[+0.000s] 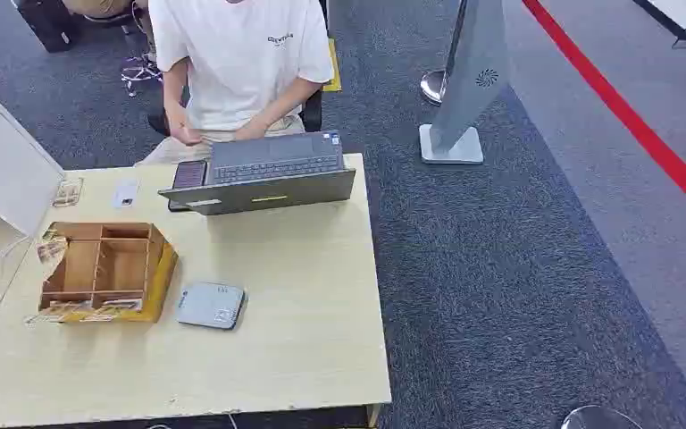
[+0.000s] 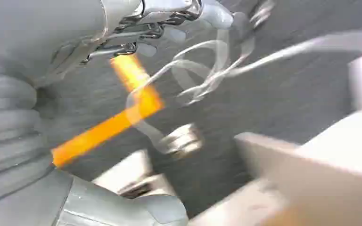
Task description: Pass the card to the sensor for recognition and then transmit it.
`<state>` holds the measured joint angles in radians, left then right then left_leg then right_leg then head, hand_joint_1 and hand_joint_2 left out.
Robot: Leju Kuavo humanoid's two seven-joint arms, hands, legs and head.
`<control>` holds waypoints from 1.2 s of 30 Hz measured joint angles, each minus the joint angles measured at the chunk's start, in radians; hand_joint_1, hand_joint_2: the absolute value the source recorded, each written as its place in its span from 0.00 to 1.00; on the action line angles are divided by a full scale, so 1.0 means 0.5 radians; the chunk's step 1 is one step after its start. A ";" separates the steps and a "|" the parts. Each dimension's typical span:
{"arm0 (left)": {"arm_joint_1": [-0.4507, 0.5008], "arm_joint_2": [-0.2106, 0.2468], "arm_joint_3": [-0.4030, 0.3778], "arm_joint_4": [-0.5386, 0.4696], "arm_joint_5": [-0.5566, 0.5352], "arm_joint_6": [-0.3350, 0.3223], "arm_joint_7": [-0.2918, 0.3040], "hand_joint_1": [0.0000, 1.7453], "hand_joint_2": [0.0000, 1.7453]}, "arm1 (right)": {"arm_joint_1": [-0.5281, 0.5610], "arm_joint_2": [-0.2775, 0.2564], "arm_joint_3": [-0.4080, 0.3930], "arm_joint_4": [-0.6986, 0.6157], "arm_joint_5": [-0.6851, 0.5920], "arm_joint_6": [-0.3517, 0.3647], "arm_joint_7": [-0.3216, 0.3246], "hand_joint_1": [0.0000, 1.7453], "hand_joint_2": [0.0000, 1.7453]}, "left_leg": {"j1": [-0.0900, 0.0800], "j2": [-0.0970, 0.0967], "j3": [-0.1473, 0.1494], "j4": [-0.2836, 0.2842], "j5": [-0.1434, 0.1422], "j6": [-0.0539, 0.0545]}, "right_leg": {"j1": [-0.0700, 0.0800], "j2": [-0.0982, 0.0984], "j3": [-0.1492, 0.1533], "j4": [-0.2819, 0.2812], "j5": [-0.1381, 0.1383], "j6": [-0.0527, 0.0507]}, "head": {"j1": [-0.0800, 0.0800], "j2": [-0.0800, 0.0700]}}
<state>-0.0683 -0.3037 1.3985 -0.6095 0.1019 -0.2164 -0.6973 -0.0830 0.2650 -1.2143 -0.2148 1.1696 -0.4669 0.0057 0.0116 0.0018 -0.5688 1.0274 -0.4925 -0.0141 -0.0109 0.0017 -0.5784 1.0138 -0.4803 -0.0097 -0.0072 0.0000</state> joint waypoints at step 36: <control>0.427 0.327 -1.662 -2.910 -2.236 1.831 0.004 0.00 1.00 | -0.040 0.030 0.059 0.038 0.322 0.192 -0.047 0.00 1.00 | 0.003 -0.007 0.000 0.008 0.002 0.003 | 0.003 -0.010 0.005 0.001 0.000 0.001 | 0.008 0.000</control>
<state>0.1453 -0.1399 0.5677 -2.0648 -1.0163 0.6989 -0.6950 -0.1031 0.2800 -1.1849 -0.1961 1.3306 -0.3708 -0.0179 0.0132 -0.0018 -0.5686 1.0312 -0.4913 -0.0125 -0.0092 -0.0030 -0.5757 1.0144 -0.4802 -0.0090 -0.0031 0.0000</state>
